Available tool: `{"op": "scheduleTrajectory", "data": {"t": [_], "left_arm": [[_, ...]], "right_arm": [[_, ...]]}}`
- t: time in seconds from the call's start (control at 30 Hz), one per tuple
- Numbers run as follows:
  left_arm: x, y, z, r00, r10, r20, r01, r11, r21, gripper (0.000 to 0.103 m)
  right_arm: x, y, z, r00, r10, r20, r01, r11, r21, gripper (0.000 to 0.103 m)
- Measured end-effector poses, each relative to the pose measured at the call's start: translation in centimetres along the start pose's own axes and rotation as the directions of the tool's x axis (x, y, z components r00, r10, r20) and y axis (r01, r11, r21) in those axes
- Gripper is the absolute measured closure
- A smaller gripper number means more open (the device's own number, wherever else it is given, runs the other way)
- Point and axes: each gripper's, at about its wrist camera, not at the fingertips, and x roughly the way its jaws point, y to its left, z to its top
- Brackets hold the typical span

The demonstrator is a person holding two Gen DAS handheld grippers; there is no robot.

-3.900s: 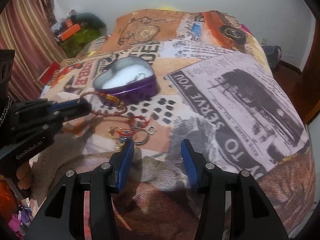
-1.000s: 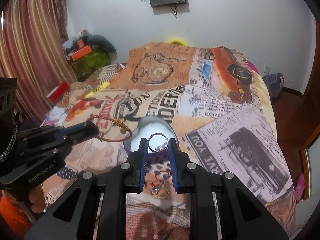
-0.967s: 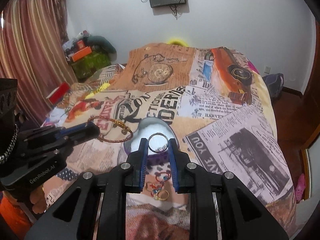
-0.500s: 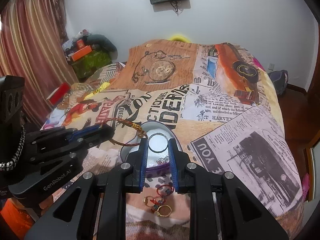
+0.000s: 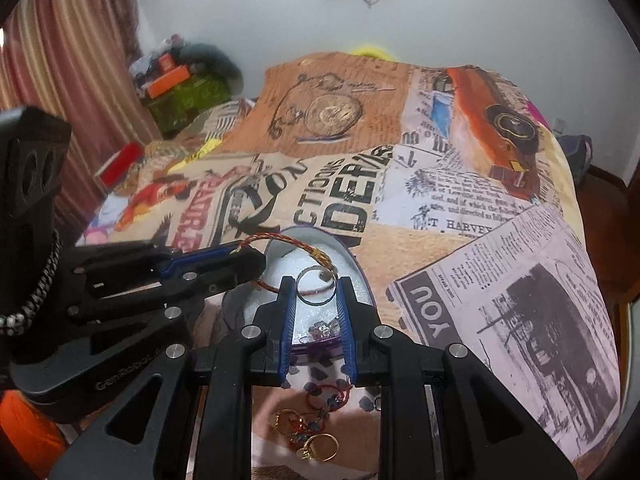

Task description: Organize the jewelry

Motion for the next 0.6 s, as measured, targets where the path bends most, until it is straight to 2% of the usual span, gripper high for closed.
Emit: {"op": "scheduleTrajectory", "data": {"t": [0.37,0.47,0.6], "left_arm": [[-0.5,0.5,-0.5,0.999,0.028,-0.021,-0.028,1.000,0.010,0.096],[-0.8,0.6,-0.6,0.999,0.018,-0.030,-0.017,1.000,0.008,0.096],[-1.4,0.5,-0.5,0.999,0.036,-0.019,-0.035,0.999,0.023,0.096]], "right_arm": [[1.1,0.4,0.3,1.000,-0.007,-0.027,0.006,0.999,-0.043,0.084],[1.2,0.5,0.4,0.999,-0.015,-0.028,0.013,0.999,-0.049,0.084],[0.8,0.9,0.3,1.000,-0.018,-0.020,0.017,0.998,-0.064,0.084]]}}
